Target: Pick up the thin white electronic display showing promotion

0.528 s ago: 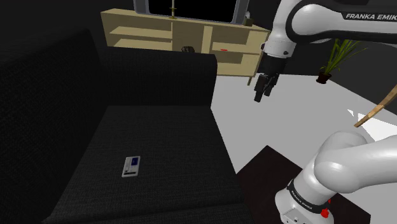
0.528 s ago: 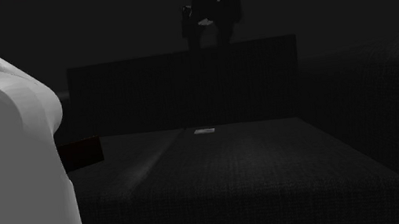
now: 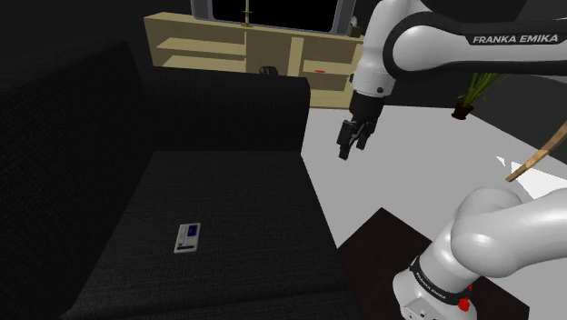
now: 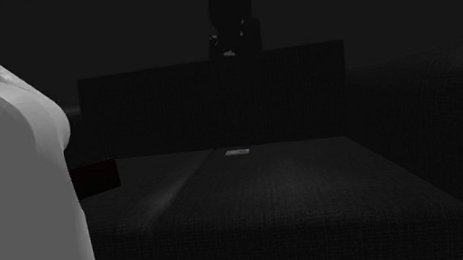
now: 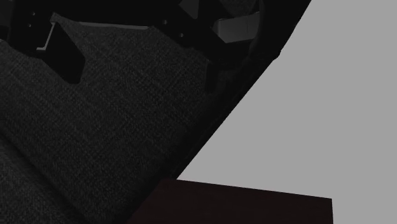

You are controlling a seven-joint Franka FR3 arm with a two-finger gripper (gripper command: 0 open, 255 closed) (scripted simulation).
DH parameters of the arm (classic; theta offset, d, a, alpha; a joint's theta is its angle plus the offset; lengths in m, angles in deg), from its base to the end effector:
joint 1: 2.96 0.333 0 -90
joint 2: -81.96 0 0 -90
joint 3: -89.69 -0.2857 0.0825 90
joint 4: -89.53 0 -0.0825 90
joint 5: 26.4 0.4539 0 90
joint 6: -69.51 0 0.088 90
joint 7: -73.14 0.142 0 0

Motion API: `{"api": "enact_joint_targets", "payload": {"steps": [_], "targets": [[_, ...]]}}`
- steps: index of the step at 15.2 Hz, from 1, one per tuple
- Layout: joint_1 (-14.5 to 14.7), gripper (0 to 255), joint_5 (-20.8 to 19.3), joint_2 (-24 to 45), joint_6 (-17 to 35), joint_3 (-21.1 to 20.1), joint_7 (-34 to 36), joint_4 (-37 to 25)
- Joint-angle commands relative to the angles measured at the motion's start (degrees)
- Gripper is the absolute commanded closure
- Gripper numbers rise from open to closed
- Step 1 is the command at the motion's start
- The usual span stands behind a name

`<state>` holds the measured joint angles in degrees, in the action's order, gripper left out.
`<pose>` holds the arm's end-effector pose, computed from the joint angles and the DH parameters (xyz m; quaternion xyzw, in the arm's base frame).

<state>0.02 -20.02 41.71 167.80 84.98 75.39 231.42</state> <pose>0.4144 0.0681 0.4458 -0.9988 -0.0273 0.0318 0.0259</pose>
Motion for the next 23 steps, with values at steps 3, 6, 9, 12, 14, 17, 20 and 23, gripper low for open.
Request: {"api": "enact_joint_targets", "payload": {"steps": [3,6,9,12,14,17,20,23], "targets": [[1.72,0,2.66,4.05,4.45,-5.13,6.01,-0.34],[2.69,0,4.05,7.96,7.8,-8.96,10.45,-1.44],[3.36,0,4.74,12.55,11.09,-12.73,14.99,-3.25],[3.75,0,4.55,17.75,14.2,-16.39,19.75,-5.76],[3.87,0,3.84,21.53,16.12,-18.77,23.11,-7.81],[4.01,0,1.77,27.69,18.66,-22.11,28.51,-11.46],[4.35,0,-1.61,34.42,20.64,-24.98,34.4,-15.78],[5.36,0,-6.13,41.66,21.84,-27.01,40.63,-20.85]]}}
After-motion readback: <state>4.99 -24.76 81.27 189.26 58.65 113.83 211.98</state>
